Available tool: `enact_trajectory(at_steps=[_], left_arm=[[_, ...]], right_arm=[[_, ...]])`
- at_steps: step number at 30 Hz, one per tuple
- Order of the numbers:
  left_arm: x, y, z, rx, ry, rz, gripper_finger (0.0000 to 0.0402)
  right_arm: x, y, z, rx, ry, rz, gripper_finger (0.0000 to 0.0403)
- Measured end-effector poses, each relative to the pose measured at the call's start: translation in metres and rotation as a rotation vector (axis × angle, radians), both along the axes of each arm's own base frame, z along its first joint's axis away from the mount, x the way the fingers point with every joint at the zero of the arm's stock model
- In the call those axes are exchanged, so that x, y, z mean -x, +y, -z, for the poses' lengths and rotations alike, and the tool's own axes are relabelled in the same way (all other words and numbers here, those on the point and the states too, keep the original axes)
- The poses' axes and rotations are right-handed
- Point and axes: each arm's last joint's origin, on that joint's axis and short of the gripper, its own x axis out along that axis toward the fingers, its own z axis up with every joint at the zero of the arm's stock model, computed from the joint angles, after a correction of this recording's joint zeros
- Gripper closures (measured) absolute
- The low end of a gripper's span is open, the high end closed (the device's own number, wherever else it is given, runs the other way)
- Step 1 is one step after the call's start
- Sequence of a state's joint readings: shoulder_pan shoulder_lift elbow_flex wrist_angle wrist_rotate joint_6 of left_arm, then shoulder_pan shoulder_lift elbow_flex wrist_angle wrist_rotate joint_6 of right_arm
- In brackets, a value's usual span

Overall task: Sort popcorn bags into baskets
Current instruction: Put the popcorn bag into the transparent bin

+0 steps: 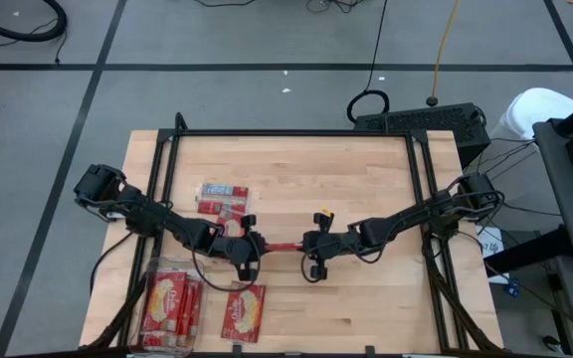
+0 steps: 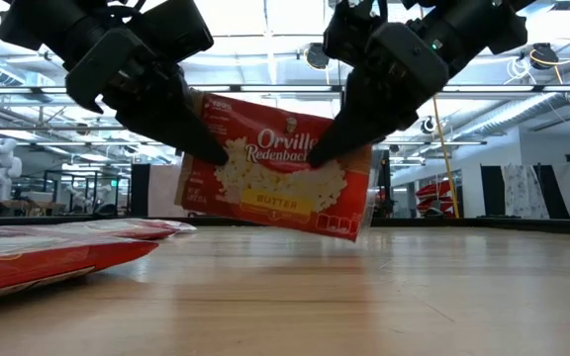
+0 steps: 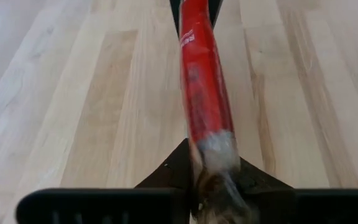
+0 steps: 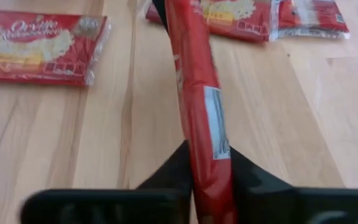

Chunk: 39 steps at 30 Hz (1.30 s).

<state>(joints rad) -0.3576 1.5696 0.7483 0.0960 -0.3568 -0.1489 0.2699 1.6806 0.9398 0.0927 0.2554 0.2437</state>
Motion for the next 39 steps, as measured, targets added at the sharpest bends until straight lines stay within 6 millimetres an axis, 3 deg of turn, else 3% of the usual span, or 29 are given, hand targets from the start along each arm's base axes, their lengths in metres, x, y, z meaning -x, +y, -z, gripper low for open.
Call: enact_trajectory(at_steps=[3, 7, 16, 20, 27, 32, 39], left_arm=[[0.000, 0.000, -0.001, 0.020, -0.012, -0.033, 0.0345], [-0.001, 0.003, -0.001, 0.070, -0.056, -0.189, 0.0320], [-0.005, -0.010, -0.018, 0.173, -0.162, -0.269, 0.0182], [-0.001, -0.022, -0.025, 0.241, -0.189, -0.265, 0.0149], [0.017, -0.047, -0.045, 0.261, -0.279, -0.240, 0.0160], [0.025, -0.057, -0.044, 0.253, -0.302, -0.258, 0.0183], [0.023, -0.071, -0.048, 0.241, -0.410, -0.230, 0.0210]], right_arm=[[0.000, 0.000, 0.000, 0.009, 0.001, -0.004, 0.0391], [0.001, 0.000, -0.001, 0.000, -0.002, 0.008, 0.0380], [0.017, 0.018, -0.003, -0.039, 0.078, 0.007, 0.0395], [0.032, 0.032, -0.015, -0.045, 0.026, 0.010, 0.0388], [0.063, 0.051, -0.024, -0.106, -0.178, 0.083, 0.0389], [0.067, 0.062, -0.028, -0.144, -0.468, 0.077, 0.0389], [0.068, 0.062, -0.039, -0.124, -0.690, 0.028, 0.0389]])
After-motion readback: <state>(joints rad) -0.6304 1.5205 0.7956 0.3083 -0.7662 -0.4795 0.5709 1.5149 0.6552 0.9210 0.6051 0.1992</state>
